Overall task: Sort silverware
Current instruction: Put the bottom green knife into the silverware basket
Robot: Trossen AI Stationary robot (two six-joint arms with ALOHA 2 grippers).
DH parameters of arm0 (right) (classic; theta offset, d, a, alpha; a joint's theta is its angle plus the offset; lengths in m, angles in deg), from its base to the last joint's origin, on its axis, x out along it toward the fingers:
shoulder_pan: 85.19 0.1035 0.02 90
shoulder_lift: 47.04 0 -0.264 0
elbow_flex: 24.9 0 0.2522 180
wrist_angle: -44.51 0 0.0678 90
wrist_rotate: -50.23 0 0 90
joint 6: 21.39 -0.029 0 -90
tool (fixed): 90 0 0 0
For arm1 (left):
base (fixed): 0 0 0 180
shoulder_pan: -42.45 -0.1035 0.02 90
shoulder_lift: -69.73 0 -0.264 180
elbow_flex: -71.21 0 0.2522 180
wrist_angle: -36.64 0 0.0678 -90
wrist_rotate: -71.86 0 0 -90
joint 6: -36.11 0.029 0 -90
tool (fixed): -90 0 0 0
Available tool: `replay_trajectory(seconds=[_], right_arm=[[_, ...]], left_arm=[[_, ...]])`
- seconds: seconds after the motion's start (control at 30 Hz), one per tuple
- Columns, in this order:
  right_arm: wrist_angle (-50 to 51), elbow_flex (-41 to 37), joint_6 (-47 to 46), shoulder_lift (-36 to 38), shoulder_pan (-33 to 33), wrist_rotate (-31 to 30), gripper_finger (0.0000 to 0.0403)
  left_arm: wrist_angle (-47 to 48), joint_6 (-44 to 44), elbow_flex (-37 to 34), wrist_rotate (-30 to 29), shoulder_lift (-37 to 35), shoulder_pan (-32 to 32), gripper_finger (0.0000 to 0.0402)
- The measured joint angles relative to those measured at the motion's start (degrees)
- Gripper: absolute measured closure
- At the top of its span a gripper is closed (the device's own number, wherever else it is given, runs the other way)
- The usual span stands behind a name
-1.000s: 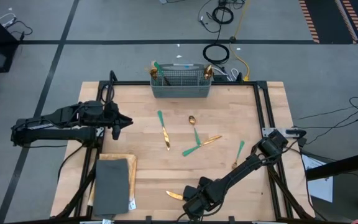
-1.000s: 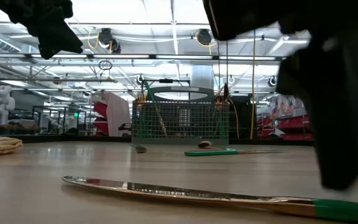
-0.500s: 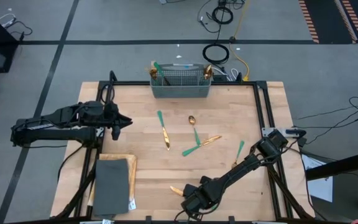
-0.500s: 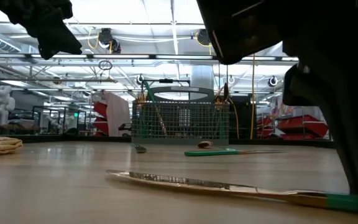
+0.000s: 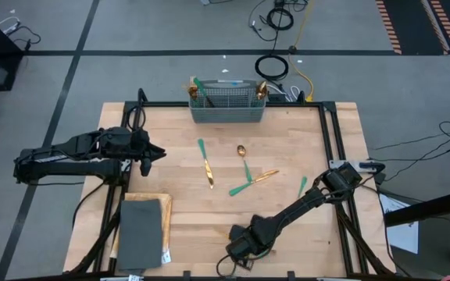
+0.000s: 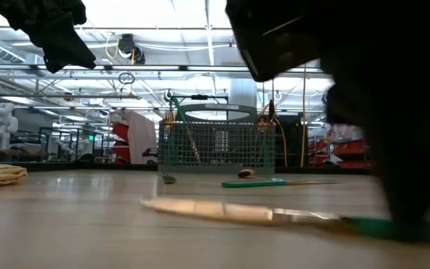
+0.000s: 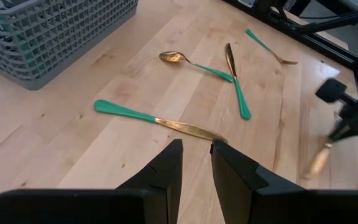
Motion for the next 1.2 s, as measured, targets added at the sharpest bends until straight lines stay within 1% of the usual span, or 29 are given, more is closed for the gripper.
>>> replay_trajectory(seconds=[0.1, 0.27, 0.43, 0.53, 0.6, 0.7, 0.87, 0.97, 1.07, 1.2], right_arm=[[2.60, -0.10, -0.52, 2.13, -0.92, -4.30, 0.0400], [4.46, 0.00, 0.54, 4.61, -2.30, -7.37, 0.0400], [6.38, 0.11, 5.64, 5.59, -5.61, -8.72, 0.0401], [9.63, 0.11, 10.44, 5.57, -7.51, -6.32, 0.0399], [9.58, 0.13, 14.12, 5.59, -9.18, -5.59, 0.0382], [10.00, 0.15, 19.10, 5.59, -11.64, -6.05, 0.0335], [9.82, 0.20, 21.48, 5.64, -13.29, -6.07, 0.0238], [8.60, -0.49, 21.67, 5.73, -13.02, -6.48, 0.0197], [7.48, -3.63, 21.93, 5.77, -12.45, -6.59, 0.0179], [2.87, -10.43, 19.54, 5.93, -12.47, -5.66, 0.0180]], left_arm=[[-0.07, 0.00, 0.00, -0.01, 0.00, 0.00, 0.0311], [-0.20, 0.00, 0.00, -0.03, 0.00, 0.02, 0.0311], [-0.20, 0.03, 0.00, -0.04, 0.01, 0.01, 0.0311], [-0.20, 0.19, 0.00, -0.04, 0.01, 0.00, 0.0311], [-0.20, 0.31, 0.00, -0.04, 0.00, 0.02, 0.0311], [-0.18, 0.33, 0.00, -0.05, 0.00, 0.00, 0.0311], [-0.11, 0.33, 0.00, -0.05, 0.00, 0.00, 0.0311], [0.37, 0.33, 0.00, -0.04, 0.00, 0.00, 0.0311], [0.50, 0.33, 0.00, -0.05, 0.01, 0.00, 0.0311], [0.50, 0.33, 0.00, -0.05, 0.02, 0.02, 0.0311]])
